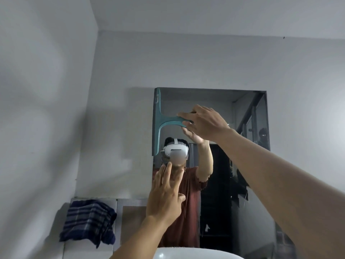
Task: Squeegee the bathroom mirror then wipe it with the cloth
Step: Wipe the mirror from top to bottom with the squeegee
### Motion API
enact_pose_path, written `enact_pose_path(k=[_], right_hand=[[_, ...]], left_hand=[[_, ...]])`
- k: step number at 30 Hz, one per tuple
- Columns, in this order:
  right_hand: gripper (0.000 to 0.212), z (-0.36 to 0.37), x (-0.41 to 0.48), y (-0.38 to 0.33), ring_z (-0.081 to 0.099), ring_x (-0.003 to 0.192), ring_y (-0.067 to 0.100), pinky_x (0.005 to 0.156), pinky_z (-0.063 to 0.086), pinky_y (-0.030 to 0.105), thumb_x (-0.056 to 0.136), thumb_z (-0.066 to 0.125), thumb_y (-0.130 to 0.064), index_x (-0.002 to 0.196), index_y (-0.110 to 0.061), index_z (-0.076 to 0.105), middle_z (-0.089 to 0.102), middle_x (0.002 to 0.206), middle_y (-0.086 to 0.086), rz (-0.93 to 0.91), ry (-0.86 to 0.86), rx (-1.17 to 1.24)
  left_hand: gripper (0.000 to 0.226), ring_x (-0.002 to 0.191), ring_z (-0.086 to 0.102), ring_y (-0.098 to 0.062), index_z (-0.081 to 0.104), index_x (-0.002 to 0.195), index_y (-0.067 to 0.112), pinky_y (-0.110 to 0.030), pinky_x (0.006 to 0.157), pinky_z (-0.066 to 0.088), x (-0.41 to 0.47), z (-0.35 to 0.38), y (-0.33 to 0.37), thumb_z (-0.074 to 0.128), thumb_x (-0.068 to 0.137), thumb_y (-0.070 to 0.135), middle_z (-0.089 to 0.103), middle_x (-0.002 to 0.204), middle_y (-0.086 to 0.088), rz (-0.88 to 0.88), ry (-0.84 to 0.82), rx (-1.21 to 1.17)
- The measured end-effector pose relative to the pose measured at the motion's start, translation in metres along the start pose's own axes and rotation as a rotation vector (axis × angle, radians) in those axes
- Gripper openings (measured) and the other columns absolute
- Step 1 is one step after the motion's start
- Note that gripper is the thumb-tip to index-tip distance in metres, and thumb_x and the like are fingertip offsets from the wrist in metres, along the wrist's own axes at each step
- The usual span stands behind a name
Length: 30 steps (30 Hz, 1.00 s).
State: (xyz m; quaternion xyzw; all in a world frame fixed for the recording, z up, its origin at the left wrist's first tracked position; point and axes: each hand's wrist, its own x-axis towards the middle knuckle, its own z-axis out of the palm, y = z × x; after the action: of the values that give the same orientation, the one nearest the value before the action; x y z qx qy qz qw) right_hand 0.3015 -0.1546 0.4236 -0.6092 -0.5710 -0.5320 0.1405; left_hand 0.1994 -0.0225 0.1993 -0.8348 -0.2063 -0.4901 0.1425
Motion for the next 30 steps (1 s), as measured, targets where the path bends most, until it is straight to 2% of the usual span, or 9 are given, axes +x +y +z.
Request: enact_pose_path(k=[3, 6, 8, 11, 14, 18, 23, 30], right_hand=[[0.042, 0.001, 0.002, 0.001, 0.061, 0.095, 0.027, 0.086, 0.052, 0.044, 0.104, 0.041, -0.041, 0.145, -0.038, 0.048, 0.059, 0.106, 0.009, 0.002, -0.008, -0.012], [0.043, 0.002, -0.003, 0.004, 0.059, 0.086, 0.022, 0.072, 0.048, 0.034, 0.106, 0.039, -0.04, 0.148, -0.04, 0.043, 0.057, 0.106, 0.006, 0.04, -0.016, 0.01], [0.043, 0.002, -0.008, 0.009, 0.056, 0.08, 0.018, 0.066, 0.045, 0.031, 0.106, 0.038, -0.041, 0.149, -0.04, 0.041, 0.055, 0.107, 0.005, 0.067, -0.032, 0.026], [0.044, 0.001, -0.013, 0.018, 0.052, 0.078, 0.015, 0.066, 0.044, 0.03, 0.106, 0.038, -0.042, 0.15, -0.041, 0.039, 0.054, 0.107, 0.004, 0.083, -0.055, 0.029], [0.044, -0.004, -0.016, 0.025, 0.052, 0.081, 0.014, 0.068, 0.048, 0.031, 0.105, 0.039, -0.045, 0.148, -0.042, 0.042, 0.054, 0.108, 0.001, 0.107, -0.036, 0.011], [0.042, -0.009, -0.018, 0.027, 0.063, 0.087, 0.02, 0.071, 0.055, 0.037, 0.103, 0.042, -0.049, 0.144, -0.042, 0.048, 0.056, 0.107, 0.002, 0.093, 0.007, -0.027], [0.043, -0.015, -0.03, 0.047, 0.064, 0.087, 0.022, 0.071, 0.052, 0.035, 0.104, 0.042, -0.048, 0.145, -0.041, 0.048, 0.056, 0.109, 0.003, 0.126, -0.033, -0.031], [0.043, -0.02, -0.056, 0.075, 0.065, 0.088, 0.025, 0.072, 0.056, 0.038, 0.103, 0.045, -0.047, 0.145, -0.038, 0.049, 0.056, 0.111, 0.006, 0.189, -0.033, 0.008]], left_hand=[[0.094, 0.152, 0.02, -0.037, 0.016, 0.157, 0.032, -0.051, 0.121, 0.029, 0.001, -0.001, 0.0, 0.073, 0.082, 0.045, 0.02, 0.165, -0.015, 0.004, -0.006, 0.022], [0.096, 0.148, 0.029, -0.039, 0.025, 0.154, 0.029, -0.053, 0.116, 0.036, 0.003, 0.002, -0.002, 0.078, 0.076, 0.047, 0.028, 0.161, -0.018, -0.005, 0.007, 0.034], [0.099, 0.151, 0.022, -0.039, 0.017, 0.157, 0.03, -0.052, 0.12, 0.031, 0.003, 0.003, -0.001, 0.075, 0.079, 0.046, 0.019, 0.164, -0.019, -0.008, 0.02, 0.031], [0.1, 0.154, 0.004, -0.037, -0.007, 0.157, 0.034, -0.049, 0.126, 0.014, 0.003, 0.0, 0.002, 0.064, 0.088, 0.045, 0.0, 0.167, -0.017, -0.009, -0.005, 0.038], [0.098, 0.154, 0.0, -0.035, -0.008, 0.157, 0.036, -0.049, 0.126, 0.011, 0.003, -0.007, 0.005, 0.063, 0.09, 0.046, -0.005, 0.168, -0.015, -0.023, -0.026, 0.033], [0.096, 0.154, -0.007, -0.033, -0.008, 0.157, 0.037, -0.048, 0.126, 0.012, 0.004, -0.01, 0.009, 0.061, 0.091, 0.047, -0.011, 0.168, -0.012, -0.046, -0.049, 0.025], [0.1, 0.153, 0.013, -0.036, 0.013, 0.158, 0.035, -0.049, 0.123, 0.025, 0.006, -0.009, 0.007, 0.074, 0.08, 0.048, 0.011, 0.167, -0.014, -0.06, -0.026, 0.033], [0.101, 0.15, 0.021, -0.039, 0.025, 0.157, 0.031, -0.05, 0.121, 0.028, 0.007, -0.015, 0.012, 0.081, 0.074, 0.045, 0.019, 0.164, -0.017, -0.09, -0.04, 0.063]])
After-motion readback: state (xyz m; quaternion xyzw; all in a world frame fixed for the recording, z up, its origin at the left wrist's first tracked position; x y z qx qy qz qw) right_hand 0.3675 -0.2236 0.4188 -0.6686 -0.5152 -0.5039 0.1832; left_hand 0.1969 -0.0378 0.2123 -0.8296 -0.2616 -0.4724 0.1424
